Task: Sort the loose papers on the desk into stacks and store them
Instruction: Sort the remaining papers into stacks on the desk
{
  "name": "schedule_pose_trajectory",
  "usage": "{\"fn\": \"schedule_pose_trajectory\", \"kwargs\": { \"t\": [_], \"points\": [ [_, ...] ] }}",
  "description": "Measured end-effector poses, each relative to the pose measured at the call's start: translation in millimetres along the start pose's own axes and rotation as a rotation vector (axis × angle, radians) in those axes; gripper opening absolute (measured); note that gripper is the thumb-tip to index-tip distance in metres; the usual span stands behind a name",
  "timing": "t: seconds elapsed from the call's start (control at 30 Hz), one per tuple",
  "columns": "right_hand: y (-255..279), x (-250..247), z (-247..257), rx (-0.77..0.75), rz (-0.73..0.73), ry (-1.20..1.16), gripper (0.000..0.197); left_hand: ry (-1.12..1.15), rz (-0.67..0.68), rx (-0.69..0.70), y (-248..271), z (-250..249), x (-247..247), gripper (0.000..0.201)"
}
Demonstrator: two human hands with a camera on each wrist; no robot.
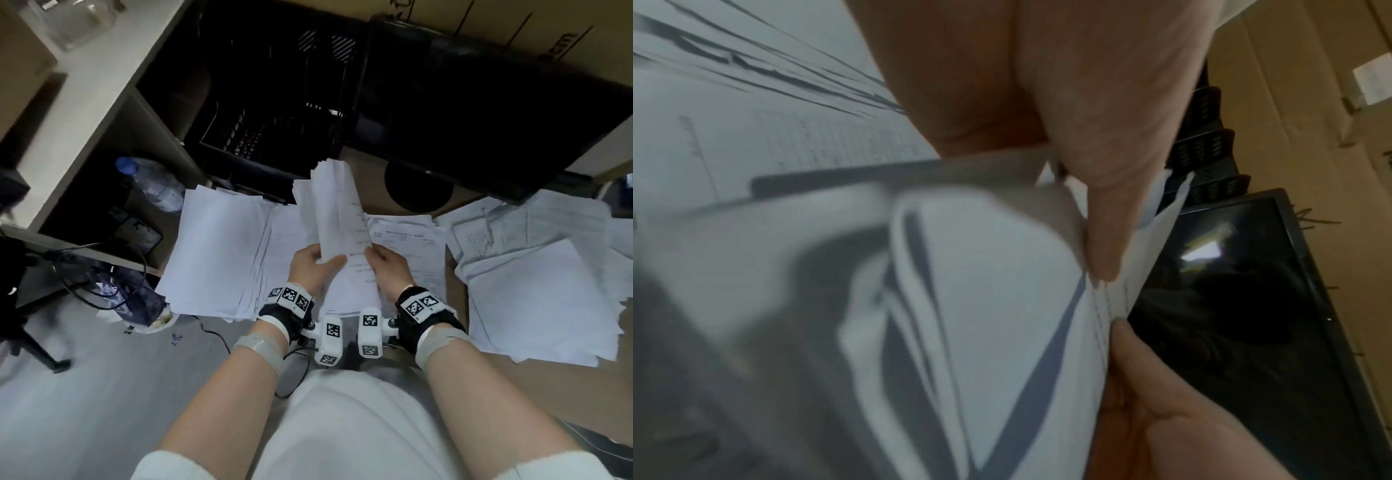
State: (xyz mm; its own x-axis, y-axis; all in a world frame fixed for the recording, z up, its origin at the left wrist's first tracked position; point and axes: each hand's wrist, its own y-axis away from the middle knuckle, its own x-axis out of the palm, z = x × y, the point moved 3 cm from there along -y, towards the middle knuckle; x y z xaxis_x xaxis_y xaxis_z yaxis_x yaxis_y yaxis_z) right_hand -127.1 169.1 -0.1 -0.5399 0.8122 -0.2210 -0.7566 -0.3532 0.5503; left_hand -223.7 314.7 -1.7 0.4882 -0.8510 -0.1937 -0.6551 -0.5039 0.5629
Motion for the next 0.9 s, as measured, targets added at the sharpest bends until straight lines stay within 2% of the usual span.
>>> {"fn": "schedule_pose_trajectory", "kwargs": {
  "t": [0.07, 0.2, 0.33, 0.43, 0.5, 0.53, 0.63, 0.67, 0.73, 0.9],
  "points": [
    [2, -4, 0, 0.019, 0.060, -0.020, 0.025, -0.061, 0.020, -0.012, 4, -2, 10, 0.020],
    [2, -28, -10, 0.194, 0.123, -0.190, 0.055, -0.189, -0.102, -0.037, 8, 4, 30, 0.031],
    [8, -59, -22, 0.156, 0.258, -0.157, 0.078, -0.160, -0.109, -0.065, 19, 11, 58, 0.053],
    [14, -68, -34, 0.129, 0.322, -0.096, 0.094, -0.118, -0.153, -0.062, 29, 17, 77, 0.051],
    [16, -75, -41, 0.135, 0.309, -0.031, 0.090, -0.128, -0.183, -0.071, 35, 19, 85, 0.046],
    [14, -82, -46, 0.126, 0.268, -0.003, 0.077, -0.135, -0.200, -0.074, 39, 22, 89, 0.046],
    [9, -104, -59, 0.134, 0.108, 0.010, 0.019, -0.147, -0.214, -0.111, 45, 31, 95, 0.046],
    [8, -113, -62, 0.138, 0.057, 0.113, 0.016, -0.141, -0.229, -0.111, 47, 32, 97, 0.046],
    [7, -132, -67, 0.140, -0.086, 0.337, 0.026, -0.139, -0.286, -0.114, 51, 31, 100, 0.048],
    [14, -179, -57, 0.131, -0.564, 0.280, 0.034, -0.095, -0.457, -0.135, 51, 25, 90, 0.046]
  ]
}}
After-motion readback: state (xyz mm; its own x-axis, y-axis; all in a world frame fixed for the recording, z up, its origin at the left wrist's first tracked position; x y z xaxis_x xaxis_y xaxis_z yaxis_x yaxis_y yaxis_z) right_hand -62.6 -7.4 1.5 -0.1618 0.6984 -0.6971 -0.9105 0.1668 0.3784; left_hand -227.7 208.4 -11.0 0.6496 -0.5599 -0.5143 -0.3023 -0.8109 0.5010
